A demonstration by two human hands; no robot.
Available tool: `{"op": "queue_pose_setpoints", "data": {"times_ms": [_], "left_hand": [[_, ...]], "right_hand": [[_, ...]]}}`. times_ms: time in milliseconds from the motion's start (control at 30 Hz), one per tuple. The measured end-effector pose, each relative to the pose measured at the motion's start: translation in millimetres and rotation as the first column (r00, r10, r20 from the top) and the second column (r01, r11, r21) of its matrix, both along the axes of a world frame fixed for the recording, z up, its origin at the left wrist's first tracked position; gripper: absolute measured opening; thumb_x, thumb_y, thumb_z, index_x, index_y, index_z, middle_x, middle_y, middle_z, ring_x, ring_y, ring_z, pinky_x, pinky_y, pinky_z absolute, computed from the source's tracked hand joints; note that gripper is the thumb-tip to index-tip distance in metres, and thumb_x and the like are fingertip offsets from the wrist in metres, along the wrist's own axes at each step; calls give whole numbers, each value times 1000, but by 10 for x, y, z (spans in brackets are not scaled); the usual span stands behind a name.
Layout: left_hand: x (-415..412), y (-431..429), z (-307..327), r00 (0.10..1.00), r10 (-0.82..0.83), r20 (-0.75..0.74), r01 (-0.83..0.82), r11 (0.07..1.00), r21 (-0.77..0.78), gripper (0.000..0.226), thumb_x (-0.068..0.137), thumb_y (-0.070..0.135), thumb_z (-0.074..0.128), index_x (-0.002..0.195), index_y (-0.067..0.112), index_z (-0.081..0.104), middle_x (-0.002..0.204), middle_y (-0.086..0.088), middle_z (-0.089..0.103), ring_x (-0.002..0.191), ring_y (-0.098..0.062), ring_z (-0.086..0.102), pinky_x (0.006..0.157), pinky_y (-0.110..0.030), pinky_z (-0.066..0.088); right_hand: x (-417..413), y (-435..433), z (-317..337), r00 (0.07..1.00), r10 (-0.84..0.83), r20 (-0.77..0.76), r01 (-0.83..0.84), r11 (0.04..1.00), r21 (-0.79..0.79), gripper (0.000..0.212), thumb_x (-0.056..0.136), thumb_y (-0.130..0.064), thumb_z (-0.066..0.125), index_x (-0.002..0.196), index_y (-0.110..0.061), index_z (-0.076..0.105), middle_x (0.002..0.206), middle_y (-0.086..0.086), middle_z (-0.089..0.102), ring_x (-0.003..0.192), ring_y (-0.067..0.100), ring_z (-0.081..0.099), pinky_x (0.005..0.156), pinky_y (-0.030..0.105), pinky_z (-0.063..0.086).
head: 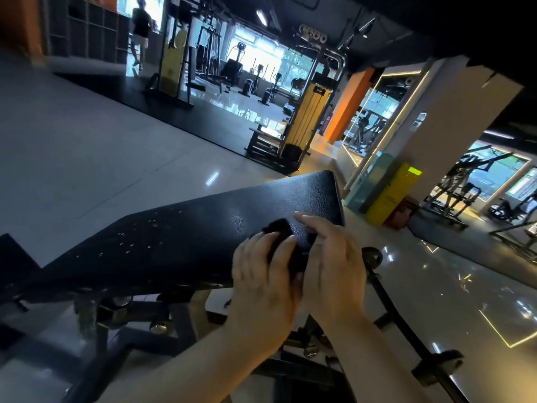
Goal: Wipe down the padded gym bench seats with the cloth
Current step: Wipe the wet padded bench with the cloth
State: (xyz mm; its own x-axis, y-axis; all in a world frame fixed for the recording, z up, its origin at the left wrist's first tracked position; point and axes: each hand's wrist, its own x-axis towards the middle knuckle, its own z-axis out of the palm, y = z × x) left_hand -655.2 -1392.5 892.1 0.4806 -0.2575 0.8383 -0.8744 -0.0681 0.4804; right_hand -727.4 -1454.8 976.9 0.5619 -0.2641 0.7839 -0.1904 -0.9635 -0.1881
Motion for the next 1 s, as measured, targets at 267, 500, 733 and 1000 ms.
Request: {"op": "queue_pose_setpoints", "data": {"times_ms": [267,500,733,1000], "left_hand": [[272,193,-333,991,59,-122,-56,998,23,55,98,42,42,142,9,33,139,-16,35,126,-31,41,96,-61,45],[-372,-298,187,996,53,-75,-55,998,-14,61,92,34,64,141,11,35,137,-15,37,128,-36,46,106,-58,37],[141,91,-202,997,69,16,-70,995,64,56,93,41,48,141,14,36,137,-13,39,124,-29,44,106,-50,39],[-202,-101,65,979,81,-186,-87,996,-24,50,96,39,50,138,15,39,136,-15,39,124,-30,43,97,-54,45]], "right_hand": [[-133,-131,23,942,329,59,-329,878,347,36,102,-16,37,128,-29,57,133,-9,62,130,19,55,102,49,51],[-184,-37,160,863,453,226,-499,690,524,37,101,-7,29,129,-1,53,134,8,63,129,24,57,107,31,45],[-172,-56,119,904,389,177,-424,762,489,35,105,-14,30,128,-11,56,132,-8,62,128,20,57,107,34,46],[-156,-202,-34,984,162,-76,-143,967,212,34,106,-31,34,132,-21,54,136,-2,56,127,13,54,98,32,53]]}}
